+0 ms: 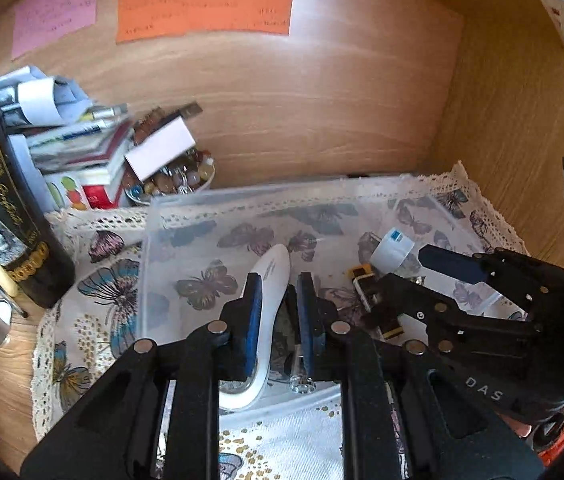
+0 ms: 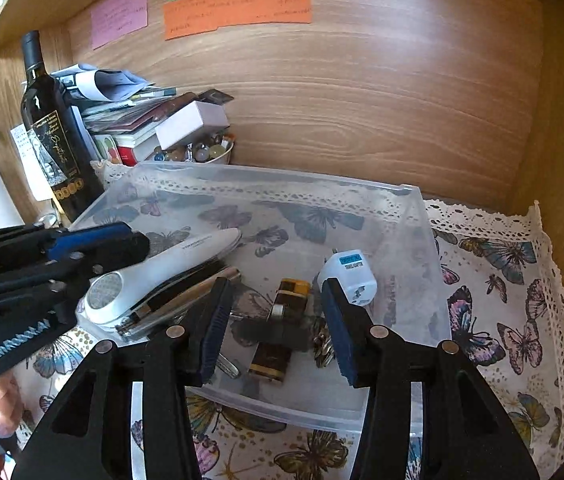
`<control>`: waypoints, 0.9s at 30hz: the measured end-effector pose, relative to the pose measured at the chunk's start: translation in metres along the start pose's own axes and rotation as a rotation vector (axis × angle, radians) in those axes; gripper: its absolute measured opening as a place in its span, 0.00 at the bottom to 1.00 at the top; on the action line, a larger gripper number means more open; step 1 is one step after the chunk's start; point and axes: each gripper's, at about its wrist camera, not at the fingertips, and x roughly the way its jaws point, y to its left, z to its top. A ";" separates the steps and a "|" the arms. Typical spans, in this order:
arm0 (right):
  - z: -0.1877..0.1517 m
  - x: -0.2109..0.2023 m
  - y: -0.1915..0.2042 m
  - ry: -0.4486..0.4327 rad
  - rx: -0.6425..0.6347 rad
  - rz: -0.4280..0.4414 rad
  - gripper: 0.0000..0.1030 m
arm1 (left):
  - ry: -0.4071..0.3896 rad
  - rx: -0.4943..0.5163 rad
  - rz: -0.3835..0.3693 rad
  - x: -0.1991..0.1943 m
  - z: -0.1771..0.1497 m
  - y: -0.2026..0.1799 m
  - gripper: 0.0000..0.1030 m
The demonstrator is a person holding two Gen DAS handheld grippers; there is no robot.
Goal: Organize rigid objects
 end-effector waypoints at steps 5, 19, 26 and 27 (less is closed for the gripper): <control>0.003 -0.024 -0.001 -0.058 0.002 -0.008 0.47 | -0.058 -0.001 0.022 -0.024 0.003 0.001 0.22; 0.002 -0.132 0.011 -0.334 -0.004 -0.042 0.78 | -0.300 0.038 0.093 -0.125 -0.003 -0.015 0.74; -0.009 -0.164 0.019 -0.408 -0.018 -0.051 0.90 | -0.376 0.035 0.105 -0.162 -0.015 -0.026 0.95; -0.012 -0.168 0.020 -0.416 -0.017 -0.052 0.91 | -0.381 0.033 0.105 -0.165 -0.016 -0.027 0.95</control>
